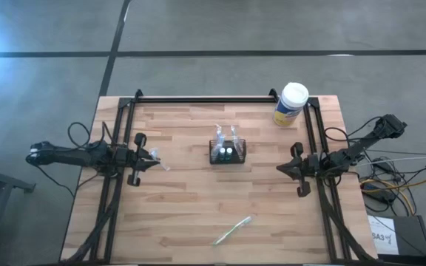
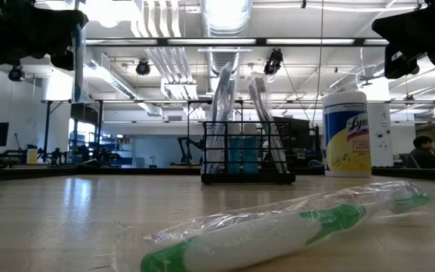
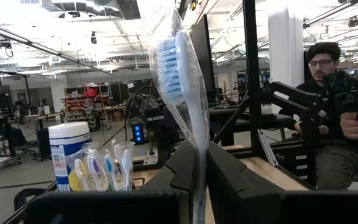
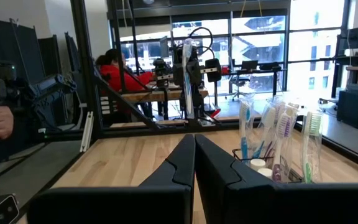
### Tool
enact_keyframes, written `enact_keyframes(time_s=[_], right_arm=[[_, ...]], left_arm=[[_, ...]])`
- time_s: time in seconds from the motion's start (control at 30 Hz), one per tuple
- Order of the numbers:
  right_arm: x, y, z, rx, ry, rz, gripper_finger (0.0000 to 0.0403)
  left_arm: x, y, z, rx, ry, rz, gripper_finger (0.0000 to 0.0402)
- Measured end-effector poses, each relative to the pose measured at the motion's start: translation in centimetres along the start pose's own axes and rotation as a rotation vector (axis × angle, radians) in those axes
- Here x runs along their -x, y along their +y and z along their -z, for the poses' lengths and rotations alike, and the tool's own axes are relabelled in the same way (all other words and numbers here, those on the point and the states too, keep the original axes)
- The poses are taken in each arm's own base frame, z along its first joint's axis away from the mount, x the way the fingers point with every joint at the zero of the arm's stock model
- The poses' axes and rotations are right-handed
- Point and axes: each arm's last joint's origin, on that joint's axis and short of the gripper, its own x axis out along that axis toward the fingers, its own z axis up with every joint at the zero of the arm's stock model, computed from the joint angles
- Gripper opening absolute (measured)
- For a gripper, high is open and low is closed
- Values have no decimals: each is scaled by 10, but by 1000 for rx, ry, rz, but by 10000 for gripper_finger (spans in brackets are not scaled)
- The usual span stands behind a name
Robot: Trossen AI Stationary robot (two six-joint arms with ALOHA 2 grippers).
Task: Pick & Place toothbrushing station
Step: Put the blue toothbrush into the black wire organizer
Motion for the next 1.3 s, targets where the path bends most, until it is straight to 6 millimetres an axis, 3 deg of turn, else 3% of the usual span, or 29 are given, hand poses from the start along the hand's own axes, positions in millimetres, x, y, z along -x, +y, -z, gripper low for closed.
enact_keyframes(time_s=[0.4,0.73,0.97,1.1,1.3], right_arm=[[0,0,0,13,-1,1,8],[0,-1,0,26,-1,30,8],[0,-1,0,26,-1,31,8],[0,-1,0,26,-1,31,8],[0,-1,0,24,-1,31,8]], left_arm=[[-1,1,-3,76,-12,-40,25],[-14,3,-26,43,-173,-48,22],[-46,6,-36,20,-95,-105,22],[-67,4,-45,-50,-175,-12,23],[-101,7,-48,-83,-189,-83,22]])
